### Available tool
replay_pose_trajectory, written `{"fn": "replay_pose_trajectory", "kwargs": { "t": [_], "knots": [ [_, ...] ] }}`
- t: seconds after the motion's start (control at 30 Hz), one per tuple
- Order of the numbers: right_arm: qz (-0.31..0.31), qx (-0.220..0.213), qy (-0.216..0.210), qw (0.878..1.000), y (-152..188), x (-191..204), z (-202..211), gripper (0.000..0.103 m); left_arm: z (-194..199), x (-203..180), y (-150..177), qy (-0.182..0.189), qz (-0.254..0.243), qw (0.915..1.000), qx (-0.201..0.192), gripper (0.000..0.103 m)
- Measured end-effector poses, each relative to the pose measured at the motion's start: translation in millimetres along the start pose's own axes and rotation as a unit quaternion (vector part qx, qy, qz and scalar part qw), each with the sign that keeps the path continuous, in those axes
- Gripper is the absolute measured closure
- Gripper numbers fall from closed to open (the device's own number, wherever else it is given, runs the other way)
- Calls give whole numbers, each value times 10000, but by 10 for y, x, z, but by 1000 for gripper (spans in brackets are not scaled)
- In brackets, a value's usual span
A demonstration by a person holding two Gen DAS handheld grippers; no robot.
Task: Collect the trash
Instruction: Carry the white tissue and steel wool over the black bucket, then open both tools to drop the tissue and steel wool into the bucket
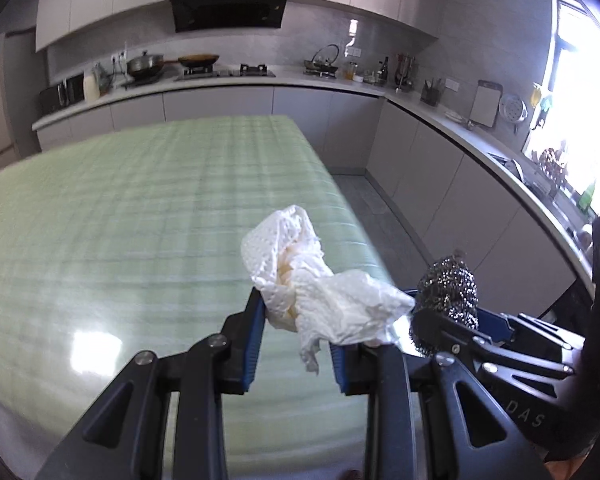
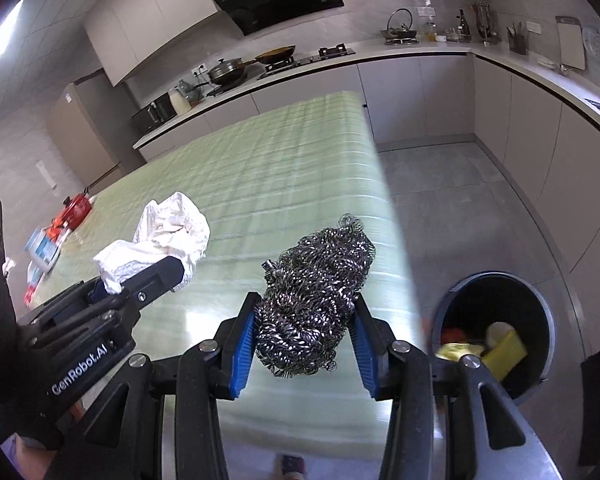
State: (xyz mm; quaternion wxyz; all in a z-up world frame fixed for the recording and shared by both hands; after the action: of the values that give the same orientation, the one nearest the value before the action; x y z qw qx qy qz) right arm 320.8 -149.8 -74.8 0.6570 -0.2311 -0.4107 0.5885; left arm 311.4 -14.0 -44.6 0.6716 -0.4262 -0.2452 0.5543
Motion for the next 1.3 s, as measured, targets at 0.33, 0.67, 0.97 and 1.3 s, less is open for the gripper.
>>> {"fn": "replay_pose_trajectory", "kwargs": {
  "t": [0.33,0.67,0.97,1.3],
  "knots": [
    [-161,-15,362,9992,-35,-1390,692,57,-128,-1185,153,421,-125,9989,145,72],
    [-633,58,920,9937,153,-2218,964,57,-385,-1644,461,746,-386,9950,537,72],
    [-817,388,971,9912,395,-2524,693,57,-713,-1745,841,409,-538,9924,1028,71],
    [-689,542,682,9938,224,-2730,2,56,-1107,-1797,989,16,-390,9910,1280,69]
  ]
}}
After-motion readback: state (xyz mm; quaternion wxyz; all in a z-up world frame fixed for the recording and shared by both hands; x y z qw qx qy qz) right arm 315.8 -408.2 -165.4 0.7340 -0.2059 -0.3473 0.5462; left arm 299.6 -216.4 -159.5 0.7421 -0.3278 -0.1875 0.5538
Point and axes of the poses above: each gripper's, at about its wrist camera, not at the fingertips, and z roughly against the way its jaws point, x to its left, y to its underside, the point moved 2 cm from there along -z, roughly the way its jaws point, and after that the axes turned 13 degrees about -x, right-handed, at the moved point
